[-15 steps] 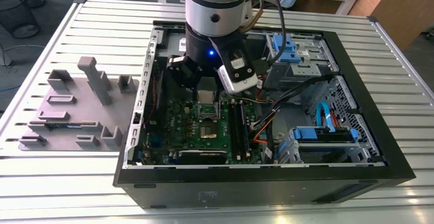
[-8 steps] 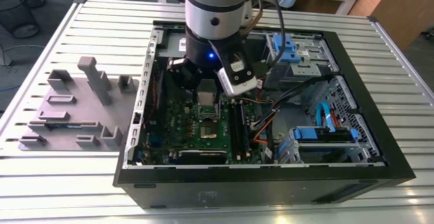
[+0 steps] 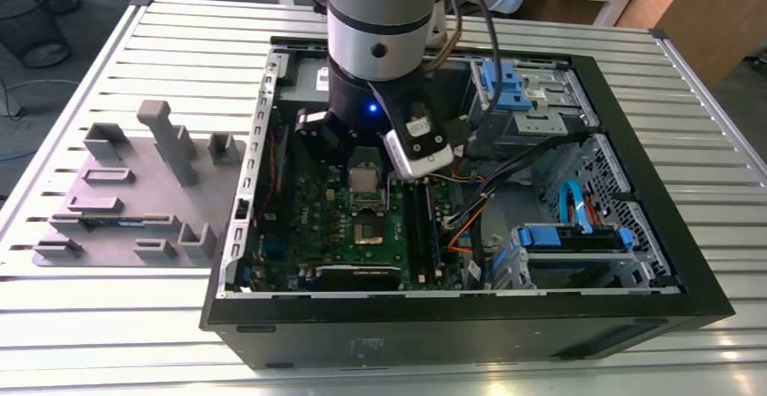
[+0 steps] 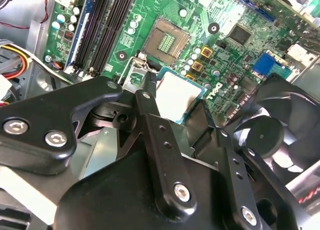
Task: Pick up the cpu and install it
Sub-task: 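Place the cpu into insertion slot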
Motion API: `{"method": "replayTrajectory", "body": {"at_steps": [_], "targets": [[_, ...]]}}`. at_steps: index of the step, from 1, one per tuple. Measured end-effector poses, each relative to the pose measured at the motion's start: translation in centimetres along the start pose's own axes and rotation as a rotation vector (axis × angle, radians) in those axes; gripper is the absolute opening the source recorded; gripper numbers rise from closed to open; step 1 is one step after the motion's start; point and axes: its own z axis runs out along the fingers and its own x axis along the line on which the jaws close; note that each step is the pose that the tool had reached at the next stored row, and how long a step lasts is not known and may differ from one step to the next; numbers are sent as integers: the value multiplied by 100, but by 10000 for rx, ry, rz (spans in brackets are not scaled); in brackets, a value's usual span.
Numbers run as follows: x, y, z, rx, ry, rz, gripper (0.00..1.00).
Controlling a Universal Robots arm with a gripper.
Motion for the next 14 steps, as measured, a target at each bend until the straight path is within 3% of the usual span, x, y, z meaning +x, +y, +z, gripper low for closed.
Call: {"method": "replayTrajectory", "body": {"at_steps": [14], "targets": [[-2, -16, 188, 0, -2, 0, 47]]}}
